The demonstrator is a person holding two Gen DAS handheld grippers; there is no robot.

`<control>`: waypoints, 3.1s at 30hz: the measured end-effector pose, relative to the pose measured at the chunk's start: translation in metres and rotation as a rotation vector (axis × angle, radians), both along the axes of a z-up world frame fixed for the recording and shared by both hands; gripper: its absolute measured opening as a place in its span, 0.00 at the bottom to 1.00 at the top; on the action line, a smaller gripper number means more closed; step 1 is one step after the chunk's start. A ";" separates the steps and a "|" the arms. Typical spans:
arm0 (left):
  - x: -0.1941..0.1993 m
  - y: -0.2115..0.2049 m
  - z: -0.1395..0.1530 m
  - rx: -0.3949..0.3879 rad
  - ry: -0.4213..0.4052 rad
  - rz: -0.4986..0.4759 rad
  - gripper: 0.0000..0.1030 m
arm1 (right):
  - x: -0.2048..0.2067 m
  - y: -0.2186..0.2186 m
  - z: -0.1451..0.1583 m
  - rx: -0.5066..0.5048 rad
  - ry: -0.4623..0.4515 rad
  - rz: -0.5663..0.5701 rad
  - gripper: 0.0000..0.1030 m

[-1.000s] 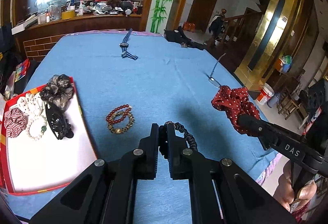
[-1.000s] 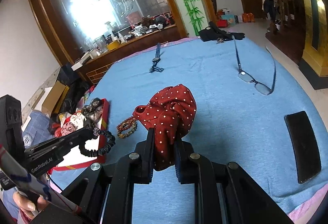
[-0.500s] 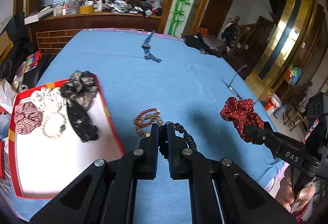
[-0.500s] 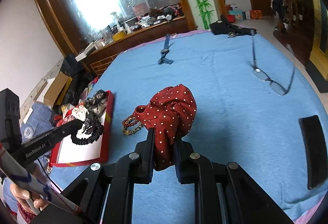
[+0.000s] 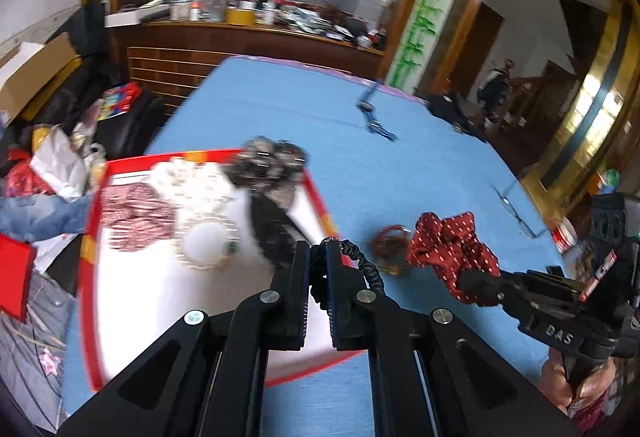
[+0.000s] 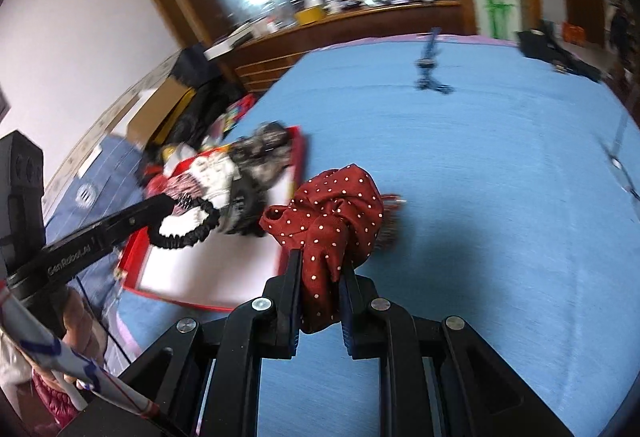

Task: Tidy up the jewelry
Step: 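Carry the hair tie and polka-dot scrunchie with both tools over the tray, then open both tools to drop the hair tie and scrunchie into the tray, then grasp the red bead bracelet with the right tool while the left returns to the cloth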

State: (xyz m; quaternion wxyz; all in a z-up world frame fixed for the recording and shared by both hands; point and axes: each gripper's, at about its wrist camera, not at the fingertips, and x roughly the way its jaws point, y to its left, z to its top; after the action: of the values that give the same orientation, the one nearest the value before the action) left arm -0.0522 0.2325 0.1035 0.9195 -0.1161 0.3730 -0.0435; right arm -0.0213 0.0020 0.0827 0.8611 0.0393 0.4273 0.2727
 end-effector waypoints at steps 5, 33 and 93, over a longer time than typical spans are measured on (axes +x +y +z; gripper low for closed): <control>-0.009 0.044 -0.008 0.012 0.019 0.089 0.07 | -0.007 0.036 0.000 0.004 0.008 0.112 0.18; 0.018 0.142 -0.080 -0.006 0.151 0.259 0.07 | 0.009 0.195 -0.071 -0.154 0.110 0.331 0.19; 0.046 -0.059 -0.042 -0.003 0.147 -0.162 0.08 | 0.155 -0.004 -0.081 -0.125 0.338 -0.195 0.20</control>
State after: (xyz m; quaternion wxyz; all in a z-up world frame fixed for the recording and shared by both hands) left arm -0.0065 0.1738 0.0611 0.8831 -0.0896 0.4474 -0.1095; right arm 0.1333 -0.0022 0.0014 0.8003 0.0719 0.5759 0.1506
